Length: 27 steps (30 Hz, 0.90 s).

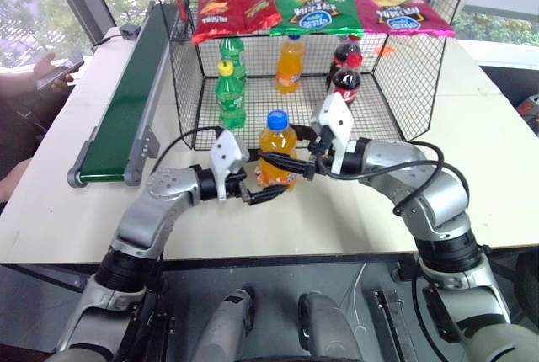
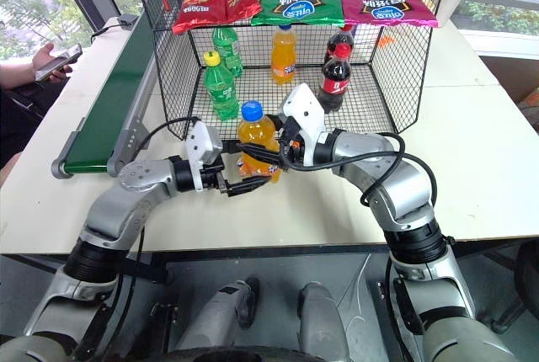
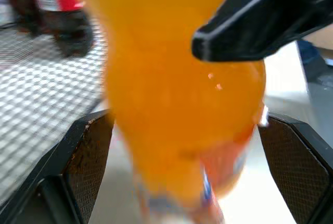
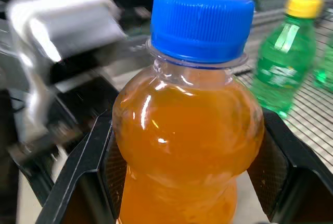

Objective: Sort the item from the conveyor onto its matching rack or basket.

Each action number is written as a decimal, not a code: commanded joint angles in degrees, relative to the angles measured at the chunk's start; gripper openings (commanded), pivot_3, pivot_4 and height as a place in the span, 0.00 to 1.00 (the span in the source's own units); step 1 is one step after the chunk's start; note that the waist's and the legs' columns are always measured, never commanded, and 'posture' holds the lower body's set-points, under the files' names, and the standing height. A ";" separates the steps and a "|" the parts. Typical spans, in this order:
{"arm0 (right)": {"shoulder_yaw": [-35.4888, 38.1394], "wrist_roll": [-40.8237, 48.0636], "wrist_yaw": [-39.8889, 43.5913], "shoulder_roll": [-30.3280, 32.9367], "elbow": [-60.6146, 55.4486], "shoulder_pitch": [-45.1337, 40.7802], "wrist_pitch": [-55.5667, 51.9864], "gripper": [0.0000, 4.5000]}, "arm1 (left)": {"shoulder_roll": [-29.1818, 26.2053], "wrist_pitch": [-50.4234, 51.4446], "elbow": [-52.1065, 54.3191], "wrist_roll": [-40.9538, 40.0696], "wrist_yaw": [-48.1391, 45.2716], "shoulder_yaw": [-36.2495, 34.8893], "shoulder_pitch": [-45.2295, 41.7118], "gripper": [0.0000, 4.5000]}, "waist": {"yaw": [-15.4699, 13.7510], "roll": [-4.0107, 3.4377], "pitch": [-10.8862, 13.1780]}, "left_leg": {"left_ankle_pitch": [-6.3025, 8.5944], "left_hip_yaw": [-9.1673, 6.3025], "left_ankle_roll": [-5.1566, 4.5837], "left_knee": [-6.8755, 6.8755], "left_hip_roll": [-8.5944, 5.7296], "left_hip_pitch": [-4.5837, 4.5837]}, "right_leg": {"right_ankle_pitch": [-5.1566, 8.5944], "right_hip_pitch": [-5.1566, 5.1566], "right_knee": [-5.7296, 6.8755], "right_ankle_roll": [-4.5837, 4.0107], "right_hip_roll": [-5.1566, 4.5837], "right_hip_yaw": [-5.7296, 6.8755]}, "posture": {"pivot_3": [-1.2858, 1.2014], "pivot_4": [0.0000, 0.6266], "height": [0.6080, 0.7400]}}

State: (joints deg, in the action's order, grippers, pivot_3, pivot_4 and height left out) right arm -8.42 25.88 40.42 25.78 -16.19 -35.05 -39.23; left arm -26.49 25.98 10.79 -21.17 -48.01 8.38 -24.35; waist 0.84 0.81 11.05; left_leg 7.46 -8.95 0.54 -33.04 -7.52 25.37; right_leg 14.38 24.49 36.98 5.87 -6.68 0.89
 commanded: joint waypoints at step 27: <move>8.85 -18.53 -18.42 -15.92 67.78 -28.21 45.70 0.57 | 5.70 6.46 14.11 6.99 27.86 -6.87 11.77 0.99 | 0.27 -0.03 0.01 | -0.05 0.53 0.02 0.01 0.08 -0.13 | -0.16 0.09 0.11 0.09 0.35 -0.50 | 0.52 0.24 0.99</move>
State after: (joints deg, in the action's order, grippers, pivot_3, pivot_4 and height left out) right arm -1.29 7.50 22.30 10.12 52.26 -59.60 2.93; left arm -21.02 32.47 22.68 -14.76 -20.90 1.48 -12.44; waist 1.11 0.78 11.06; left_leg 7.41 -8.39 0.56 -33.03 -7.41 25.23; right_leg 14.22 24.59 37.09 5.96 -6.30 0.36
